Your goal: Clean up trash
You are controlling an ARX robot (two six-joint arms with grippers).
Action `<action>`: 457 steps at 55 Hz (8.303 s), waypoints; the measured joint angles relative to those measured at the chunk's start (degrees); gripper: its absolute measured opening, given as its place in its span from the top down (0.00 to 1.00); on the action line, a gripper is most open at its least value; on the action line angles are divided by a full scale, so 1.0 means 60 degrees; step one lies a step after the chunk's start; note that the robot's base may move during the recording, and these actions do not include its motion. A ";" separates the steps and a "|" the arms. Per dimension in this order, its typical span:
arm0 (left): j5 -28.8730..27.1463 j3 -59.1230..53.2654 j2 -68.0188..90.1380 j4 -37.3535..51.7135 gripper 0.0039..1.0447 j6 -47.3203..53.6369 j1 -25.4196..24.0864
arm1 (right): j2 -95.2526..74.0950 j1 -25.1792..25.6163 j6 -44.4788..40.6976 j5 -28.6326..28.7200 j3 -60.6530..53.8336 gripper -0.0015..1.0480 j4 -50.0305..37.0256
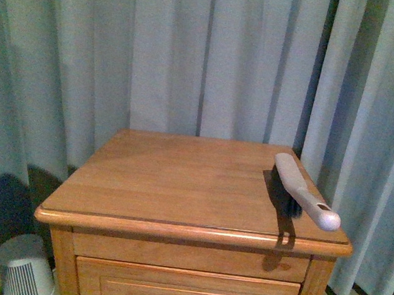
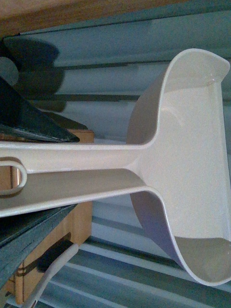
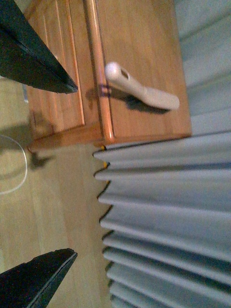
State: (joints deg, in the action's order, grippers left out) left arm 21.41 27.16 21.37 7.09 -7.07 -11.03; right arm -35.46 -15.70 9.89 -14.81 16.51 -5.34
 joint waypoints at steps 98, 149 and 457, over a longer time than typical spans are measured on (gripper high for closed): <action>0.0004 0.0000 0.0000 0.0000 0.73 -0.0018 0.0000 | -1.2083 -0.1067 0.3705 0.0492 1.0411 0.59 0.4557; 0.0000 0.0000 0.0000 0.0000 0.73 -0.0018 0.0000 | -0.8983 -0.1005 0.0969 -0.0889 0.7817 0.78 0.0390; 0.0390 0.0670 0.1628 -0.2014 0.73 0.0594 -0.0066 | 0.0925 -0.3319 -0.6626 -0.1308 0.0415 0.78 -0.7887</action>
State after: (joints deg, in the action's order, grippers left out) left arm 23.75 31.18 31.14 -4.99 -3.51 -11.42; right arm -29.91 -35.62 -29.87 -22.65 19.00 -52.66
